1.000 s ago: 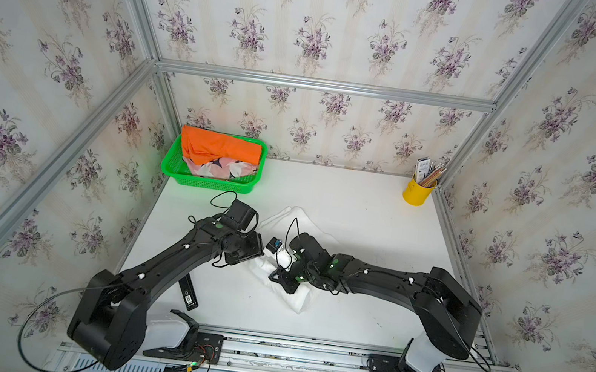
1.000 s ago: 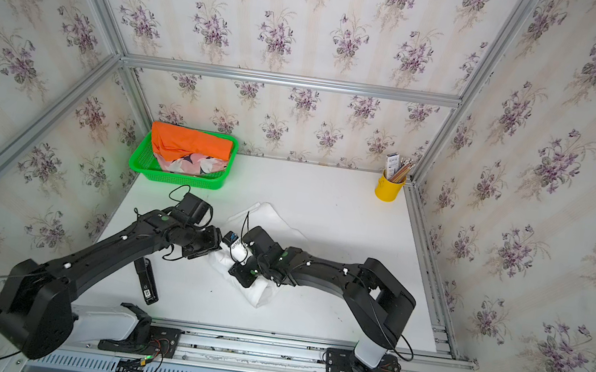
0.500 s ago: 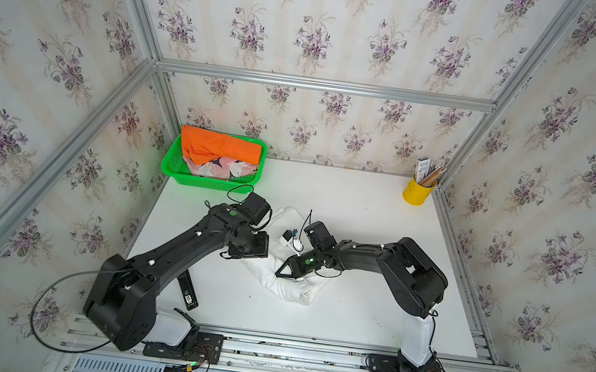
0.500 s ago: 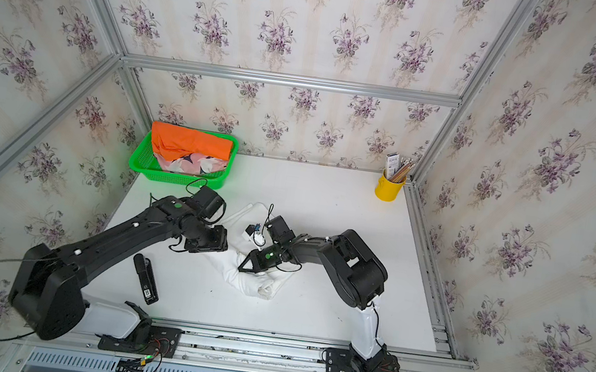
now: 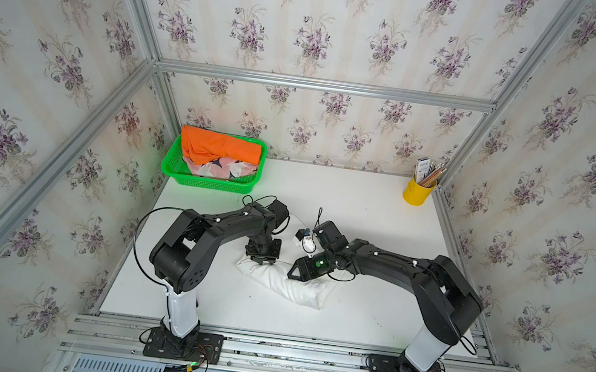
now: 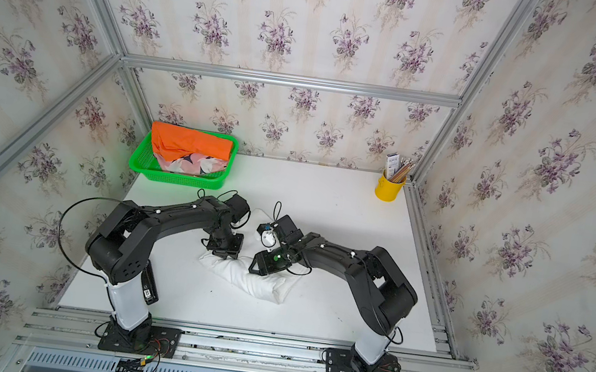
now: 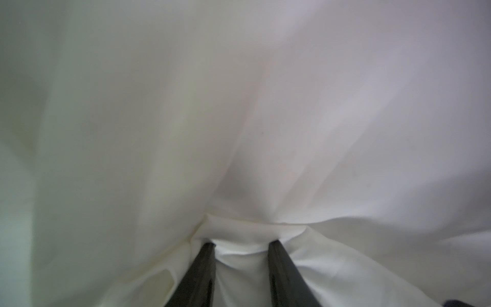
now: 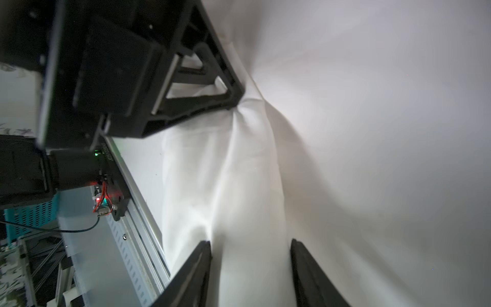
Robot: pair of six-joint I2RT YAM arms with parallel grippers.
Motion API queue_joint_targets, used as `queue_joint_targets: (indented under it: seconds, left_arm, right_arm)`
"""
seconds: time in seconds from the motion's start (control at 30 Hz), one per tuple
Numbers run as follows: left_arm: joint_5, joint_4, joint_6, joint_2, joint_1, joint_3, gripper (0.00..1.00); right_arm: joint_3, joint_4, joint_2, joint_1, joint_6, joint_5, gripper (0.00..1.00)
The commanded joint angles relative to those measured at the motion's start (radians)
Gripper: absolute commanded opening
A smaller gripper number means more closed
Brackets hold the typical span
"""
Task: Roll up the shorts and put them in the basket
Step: Roll the shorts at the center of the board.
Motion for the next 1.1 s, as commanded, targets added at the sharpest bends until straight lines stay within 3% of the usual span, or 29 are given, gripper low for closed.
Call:
queue_joint_targets:
  seconds: [0.0,0.1,0.2,0.27,0.4,0.57,0.77,0.93,1.07]
  left_arm:
    - [-0.075,-0.009,0.02,0.017,0.005,-0.03,0.38]
    - [-0.076,-0.007,0.014,0.011,0.005,-0.04,0.38]
    - [-0.076,-0.003,0.003,0.003,0.005,-0.046,0.38]
    - [-0.08,0.003,-0.003,-0.01,0.005,-0.055,0.38]
    - [-0.097,0.004,-0.013,-0.031,0.011,-0.065,0.38]
    - [-0.102,0.021,-0.025,-0.054,0.029,-0.096,0.39]
    - [-0.092,0.04,-0.011,-0.064,0.048,-0.11,0.4]
    - [-0.089,0.046,0.013,-0.059,0.062,-0.106,0.4]
    - [-0.083,0.047,0.033,-0.053,0.072,-0.091,0.4]
  right_arm:
    - [0.052,-0.215,-0.069,0.001,0.0,0.158,0.53]
    - [0.114,-0.258,-0.121,0.009,-0.002,0.18,0.51]
    - [0.092,-0.169,-0.138,0.037,0.011,0.058,0.45]
    - [0.042,-0.098,-0.121,0.05,0.047,0.003,0.38]
    - [-0.135,0.06,-0.096,0.056,0.145,0.013,0.25]
    - [-0.275,0.153,-0.044,0.056,0.169,0.027,0.21]
    - [-0.143,0.002,-0.164,0.099,-0.008,0.265,0.42]
    - [-0.019,-0.051,-0.165,0.251,-0.227,0.454,0.63]
    - [0.001,0.016,-0.116,0.36,-0.373,0.523,0.72]
